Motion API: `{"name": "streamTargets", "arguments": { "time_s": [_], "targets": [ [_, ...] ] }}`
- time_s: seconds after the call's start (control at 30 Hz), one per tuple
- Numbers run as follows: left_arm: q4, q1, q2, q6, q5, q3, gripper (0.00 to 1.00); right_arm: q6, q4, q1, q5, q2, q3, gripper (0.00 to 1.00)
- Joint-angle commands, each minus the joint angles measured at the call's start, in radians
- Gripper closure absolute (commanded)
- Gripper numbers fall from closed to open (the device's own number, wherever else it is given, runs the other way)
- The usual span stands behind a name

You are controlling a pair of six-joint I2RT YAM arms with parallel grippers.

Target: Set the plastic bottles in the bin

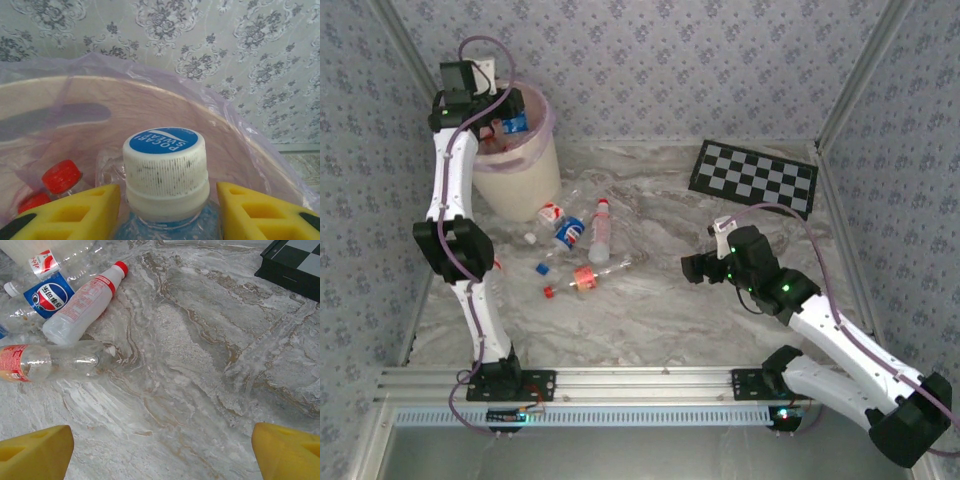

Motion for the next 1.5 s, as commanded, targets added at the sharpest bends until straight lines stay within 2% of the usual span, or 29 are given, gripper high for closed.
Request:
{"name": "streamTargets", "arguments": {
  "time_s": [0.0, 0.17, 0.4, 0.63, 0.77, 0.97, 1.07, 1.2, 1.47],
  "targets": [
    [-0.135, -0.028, 0.028, 0.022, 0.054, -0.054, 0.91, 0.020, 0.014, -0.007, -0.013, 0.005, -0.009, 0.06],
    [-0.163, -0.022, 0.063, -0.011, 0.144, -0.047, 0.86, 0.022, 0.014, -0.007, -0.017, 0.017, -0.006, 0.06],
    [-0.196, -0.012, 0.102, -0.080, 0.280, -0.052, 0.85, 0.034, 0.019, -0.007, -0.019, 0.025, -0.016, 0.06],
    [-0.056, 0.002, -0.034, -0.125, 0.149, -0.192, 0.82, 0.032, 0.018, -0.008, -0.022, 0.028, -0.013, 0.06],
    [-0.075, 0.002, -0.093, -0.066, 0.031, -0.199, 0.68, 0.034, 0.035, -0.009, -0.029, 0.040, -0.016, 0.06],
    [-0.090, 0.003, -0.180, 0.003, -0.058, -0.247, 0.26, 0.034, 0.056, -0.011, -0.047, 0.082, -0.005, 0.06],
    [-0.101, 0.003, -0.205, 0.024, -0.084, -0.230, 0.15, 0.031, 0.051, -0.010, -0.050, 0.107, 0.015, 0.06],
    [-0.159, 0.004, -0.209, 0.038, -0.093, -0.145, 0.10, 0.035, 0.045, -0.012, -0.047, 0.146, 0.037, 0.06],
    [-0.209, -0.004, -0.255, -0.004, 0.009, -0.089, 0.13, 0.042, 0.060, -0.013, -0.057, 0.192, 0.060, 0.06]
  ]
}}
